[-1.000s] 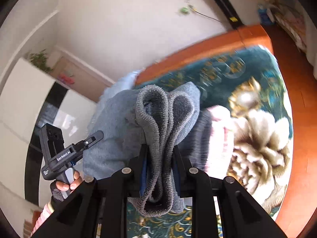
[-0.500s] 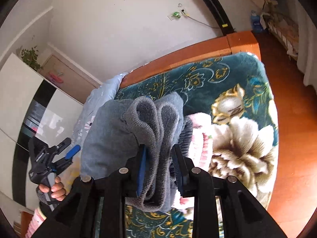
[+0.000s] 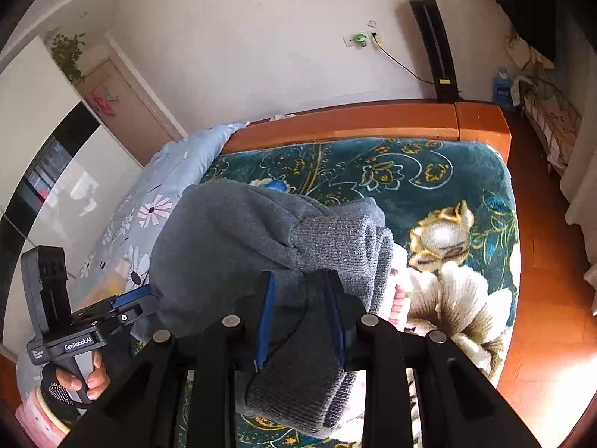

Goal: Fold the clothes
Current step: 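Carry the folded sweatpants with both grippers onto the stack of folded clothes, then open both grippers and release the sweatpants on the stack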

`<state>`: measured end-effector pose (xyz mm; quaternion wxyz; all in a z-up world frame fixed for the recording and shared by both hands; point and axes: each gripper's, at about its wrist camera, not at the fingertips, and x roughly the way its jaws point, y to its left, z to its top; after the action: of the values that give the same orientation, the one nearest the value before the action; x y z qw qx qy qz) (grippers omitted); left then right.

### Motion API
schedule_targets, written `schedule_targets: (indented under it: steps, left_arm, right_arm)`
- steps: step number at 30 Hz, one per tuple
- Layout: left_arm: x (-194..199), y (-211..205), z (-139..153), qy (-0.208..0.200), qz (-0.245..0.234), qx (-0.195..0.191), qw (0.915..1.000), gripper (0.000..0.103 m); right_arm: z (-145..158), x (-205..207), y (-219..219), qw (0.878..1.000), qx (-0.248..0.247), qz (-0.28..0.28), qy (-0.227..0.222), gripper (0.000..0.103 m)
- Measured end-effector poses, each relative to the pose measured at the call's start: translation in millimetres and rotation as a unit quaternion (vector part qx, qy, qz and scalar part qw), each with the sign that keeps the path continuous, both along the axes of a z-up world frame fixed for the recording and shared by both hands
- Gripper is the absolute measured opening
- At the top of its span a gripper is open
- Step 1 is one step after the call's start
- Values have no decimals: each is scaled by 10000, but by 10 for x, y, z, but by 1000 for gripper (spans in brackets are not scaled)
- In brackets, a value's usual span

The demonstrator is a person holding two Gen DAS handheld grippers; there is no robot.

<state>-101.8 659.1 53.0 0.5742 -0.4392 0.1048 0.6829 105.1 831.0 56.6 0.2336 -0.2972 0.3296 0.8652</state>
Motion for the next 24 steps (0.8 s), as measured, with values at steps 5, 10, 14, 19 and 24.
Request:
schedule_targets:
  steps: [5, 10, 14, 19, 24]
  left_arm:
    - [304, -259, 126, 404, -89, 223, 9989, 62]
    - [570, -477, -2, 448, -2, 107, 9989, 74]
    - [706, -646, -134, 229, 130, 90, 9996, 82]
    - [824, -827, -220, 47, 324, 216, 9992, 103]
    - [887, -941, -232, 158, 628, 274, 9975, 103]
  right_arm:
    - [134, 210, -253, 9997, 148, -69, 201, 28]
    - [56, 411, -786, 9994, 335, 41, 52, 48]
    - [-206, 419, -1040, 9991, 165, 158, -357, 57]
    - [-346, 451, -1198, 9981, 206, 26, -586, 71]
    - [-373, 466, -1348, 9961, 474, 35, -749, 103]
